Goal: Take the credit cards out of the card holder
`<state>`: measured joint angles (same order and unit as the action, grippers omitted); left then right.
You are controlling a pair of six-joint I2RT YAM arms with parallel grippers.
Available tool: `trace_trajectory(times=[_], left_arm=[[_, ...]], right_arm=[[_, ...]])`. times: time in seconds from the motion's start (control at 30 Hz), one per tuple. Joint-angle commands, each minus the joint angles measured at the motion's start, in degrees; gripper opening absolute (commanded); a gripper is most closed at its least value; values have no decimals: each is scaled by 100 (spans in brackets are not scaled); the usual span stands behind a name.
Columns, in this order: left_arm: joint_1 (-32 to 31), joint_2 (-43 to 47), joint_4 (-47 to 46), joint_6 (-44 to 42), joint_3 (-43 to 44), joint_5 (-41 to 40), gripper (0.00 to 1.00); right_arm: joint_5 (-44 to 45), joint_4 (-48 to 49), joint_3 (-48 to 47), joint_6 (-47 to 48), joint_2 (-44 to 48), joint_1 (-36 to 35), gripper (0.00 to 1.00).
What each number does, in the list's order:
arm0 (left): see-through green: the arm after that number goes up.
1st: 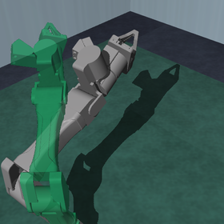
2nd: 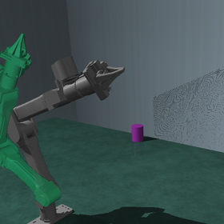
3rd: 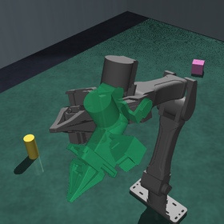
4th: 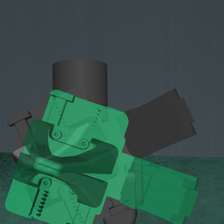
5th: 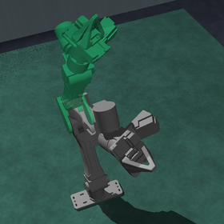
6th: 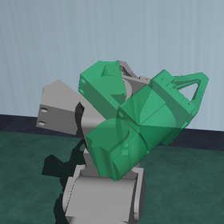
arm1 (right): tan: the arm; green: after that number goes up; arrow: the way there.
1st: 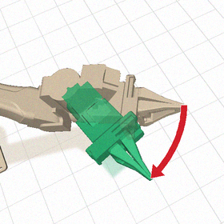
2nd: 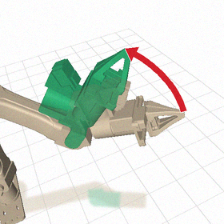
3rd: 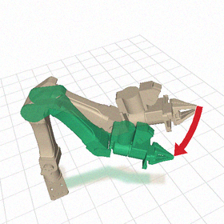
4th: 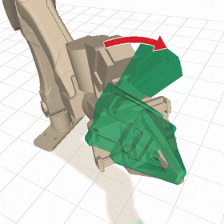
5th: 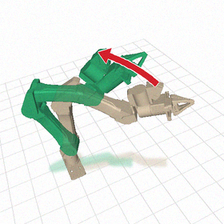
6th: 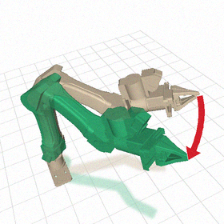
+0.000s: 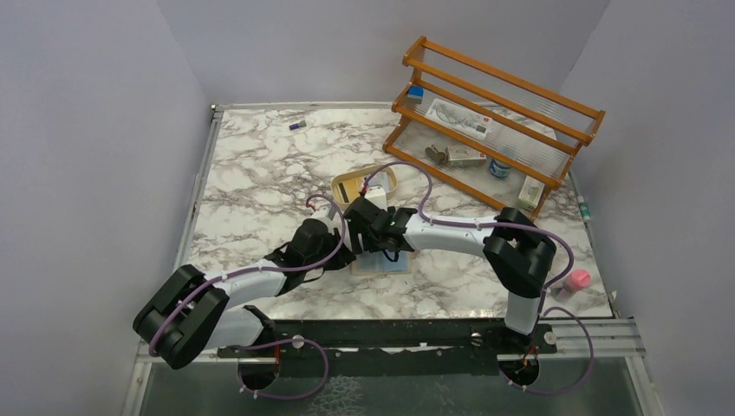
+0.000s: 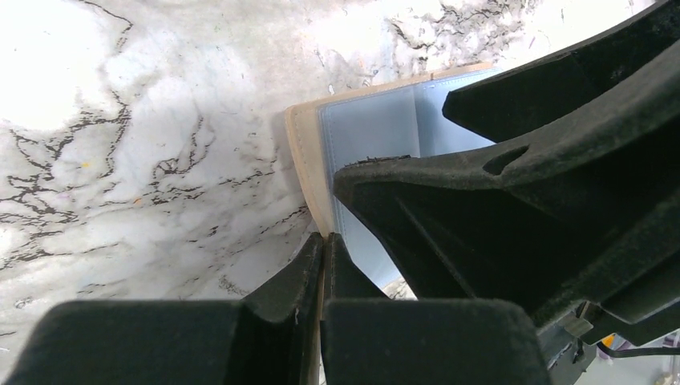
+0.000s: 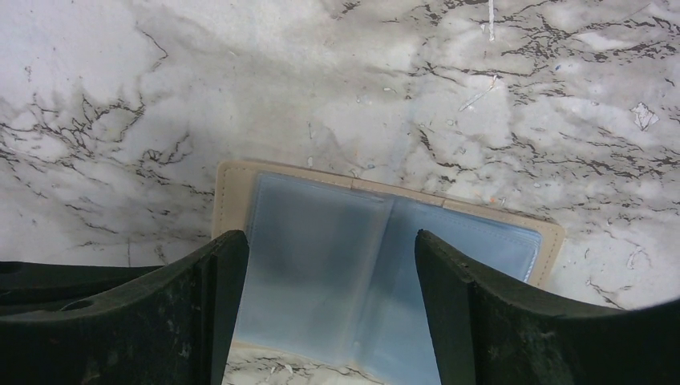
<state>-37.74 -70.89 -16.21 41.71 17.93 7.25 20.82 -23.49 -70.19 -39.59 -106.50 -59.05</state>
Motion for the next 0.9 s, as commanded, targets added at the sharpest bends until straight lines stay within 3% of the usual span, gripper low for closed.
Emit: trace_trajectory(times=[0.0, 0.3, 0.87], left_arm=[[-26, 129, -128, -1, -36, -109, 0], [-29, 175, -116, 2, -79, -105, 0], [-23, 222, -75, -21, -79, -148, 0]], right_arm=[[246, -28, 84, -138, -134, -52, 81], [65, 406, 108, -18, -211, -52, 81], [396, -127, -212, 160, -656, -72, 82]])
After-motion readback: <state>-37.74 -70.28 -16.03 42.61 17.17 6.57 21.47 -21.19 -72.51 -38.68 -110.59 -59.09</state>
